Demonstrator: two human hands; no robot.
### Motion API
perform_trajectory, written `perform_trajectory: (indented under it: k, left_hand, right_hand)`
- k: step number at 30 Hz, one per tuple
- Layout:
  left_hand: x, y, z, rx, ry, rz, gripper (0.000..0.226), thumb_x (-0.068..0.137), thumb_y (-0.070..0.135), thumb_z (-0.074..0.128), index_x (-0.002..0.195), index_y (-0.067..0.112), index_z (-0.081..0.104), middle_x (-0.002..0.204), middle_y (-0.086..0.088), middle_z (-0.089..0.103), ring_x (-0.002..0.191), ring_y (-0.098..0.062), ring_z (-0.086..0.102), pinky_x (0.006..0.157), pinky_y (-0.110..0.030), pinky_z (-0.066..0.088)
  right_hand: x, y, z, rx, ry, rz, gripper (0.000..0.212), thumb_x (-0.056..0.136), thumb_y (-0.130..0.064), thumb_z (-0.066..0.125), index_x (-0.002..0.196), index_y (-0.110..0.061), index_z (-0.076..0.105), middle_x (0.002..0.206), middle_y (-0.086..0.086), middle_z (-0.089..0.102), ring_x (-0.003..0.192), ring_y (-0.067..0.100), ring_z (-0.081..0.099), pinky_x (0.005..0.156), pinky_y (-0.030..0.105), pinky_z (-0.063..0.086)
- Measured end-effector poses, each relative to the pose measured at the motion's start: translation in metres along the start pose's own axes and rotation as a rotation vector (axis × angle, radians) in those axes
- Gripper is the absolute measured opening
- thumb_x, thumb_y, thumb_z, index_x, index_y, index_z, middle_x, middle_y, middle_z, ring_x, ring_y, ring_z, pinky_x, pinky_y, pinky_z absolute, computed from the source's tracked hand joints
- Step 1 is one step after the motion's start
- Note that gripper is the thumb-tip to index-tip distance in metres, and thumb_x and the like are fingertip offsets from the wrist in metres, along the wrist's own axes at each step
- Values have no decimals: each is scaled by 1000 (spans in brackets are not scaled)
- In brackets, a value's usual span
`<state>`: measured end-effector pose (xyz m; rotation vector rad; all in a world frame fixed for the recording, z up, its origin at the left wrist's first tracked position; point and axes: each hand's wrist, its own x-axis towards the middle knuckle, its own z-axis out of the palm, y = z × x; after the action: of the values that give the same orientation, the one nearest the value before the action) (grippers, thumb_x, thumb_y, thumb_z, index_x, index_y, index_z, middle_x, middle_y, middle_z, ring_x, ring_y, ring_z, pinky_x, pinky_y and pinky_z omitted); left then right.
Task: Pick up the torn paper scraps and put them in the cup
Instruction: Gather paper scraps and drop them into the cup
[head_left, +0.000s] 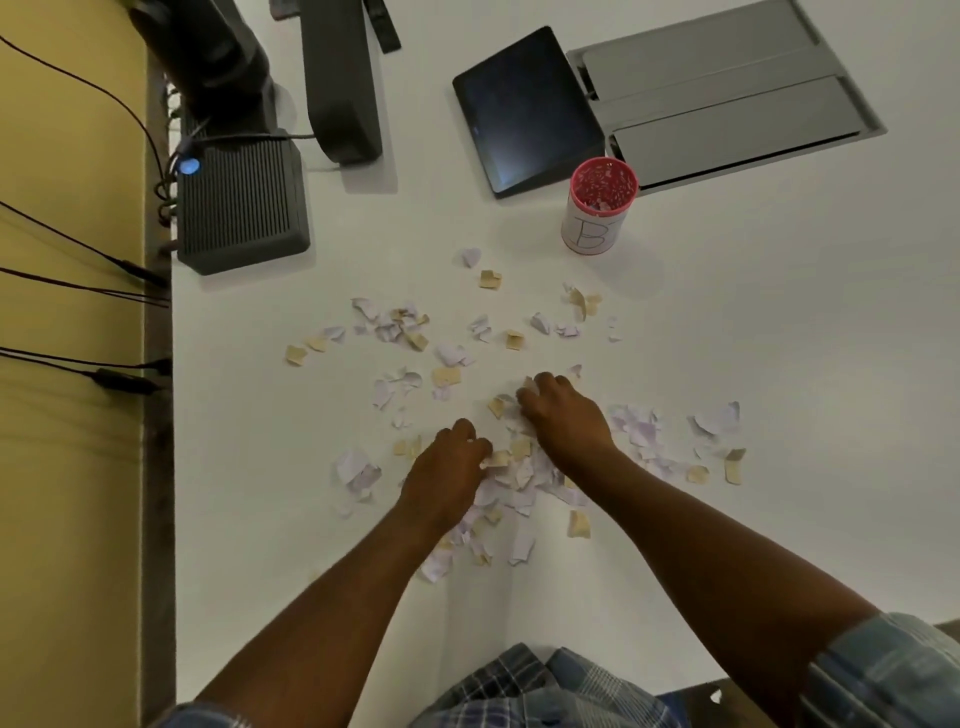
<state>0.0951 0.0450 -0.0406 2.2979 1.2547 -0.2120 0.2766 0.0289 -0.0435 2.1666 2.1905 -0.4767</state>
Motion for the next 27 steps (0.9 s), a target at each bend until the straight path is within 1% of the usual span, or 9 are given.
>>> perform_trajectory:
  k: [4, 8, 11, 13, 17, 19, 21, 24, 27]
  left_hand:
    - [7, -3, -10, -151, 60, -26, 16, 89, 11, 57, 100, 8, 69, 99, -10, 60, 88, -25, 61, 73, -29, 46]
    - [15, -1, -32, -295, 190, -63, 21, 81, 7, 68, 101, 5, 70, 99, -15, 66, 89, -28, 64, 81, -35, 52]
    - [25, -2, -45, -346, 239, -93, 25, 79, 10, 73, 103, 4, 70, 101, -15, 68, 89, -27, 66, 82, -33, 53]
    - [31, -2, -50, -393, 256, -125, 26, 78, 10, 75, 103, 3, 70, 102, -16, 68, 89, -26, 67, 82, -30, 53]
    - [39, -2, -55, -427, 269, -152, 26, 76, 9, 76, 101, 3, 70, 100, -16, 69, 86, -23, 68, 76, -22, 48]
    - [41, -2, -54, -450, 265, -159, 27, 76, 10, 76, 101, 3, 69, 99, -15, 70, 83, -19, 67, 74, -21, 47]
    - [42, -2, -52, -461, 254, -178, 27, 76, 11, 77, 101, 5, 69, 99, -13, 70, 82, -17, 67, 74, -21, 48]
    - [42, -2, -49, -468, 240, -204, 27, 76, 11, 77, 102, 6, 69, 99, -13, 71, 84, -19, 68, 76, -22, 50]
    - [40, -3, -48, -478, 246, -211, 27, 76, 11, 77, 101, 6, 69, 97, -12, 72, 83, -19, 69, 75, -20, 49]
  right_hand:
    - [0, 6, -10, 108, 35, 28, 20, 94, -9, 49, 110, -9, 61, 101, 11, 59, 91, 28, 59, 66, 30, 43]
    - [5, 21, -29, 371, 108, 173, 14, 91, -15, 60, 87, -5, 69, 78, 12, 63, 70, 26, 57, 61, 27, 32]
    - [8, 35, -51, 507, 168, 215, 29, 86, -15, 66, 60, -11, 54, 56, 5, 52, 53, 19, 44, 55, 28, 27]
    - [13, 47, -69, 576, 237, 243, 40, 84, -16, 68, 52, -17, 44, 48, -3, 43, 45, 14, 38, 50, 22, 27]
    - [37, 70, -111, 619, 392, 307, 22, 86, -21, 68, 69, -7, 68, 59, 1, 59, 48, 12, 48, 56, 25, 41]
    - [57, 83, -132, 583, 463, 323, 21, 88, -23, 66, 80, -4, 71, 71, 7, 68, 57, 13, 58, 61, 25, 48]
    - [81, 97, -151, 455, 499, 321, 26, 90, -27, 64, 84, -3, 71, 80, 12, 72, 66, 19, 64, 64, 22, 45]
    - [119, 119, -168, 260, 455, 290, 28, 90, -27, 63, 94, 0, 71, 90, 16, 73, 77, 26, 69, 75, 25, 48]
    - [155, 133, -172, 92, 316, 280, 30, 87, -24, 67, 108, -2, 68, 102, 19, 69, 92, 32, 67, 87, 35, 50]
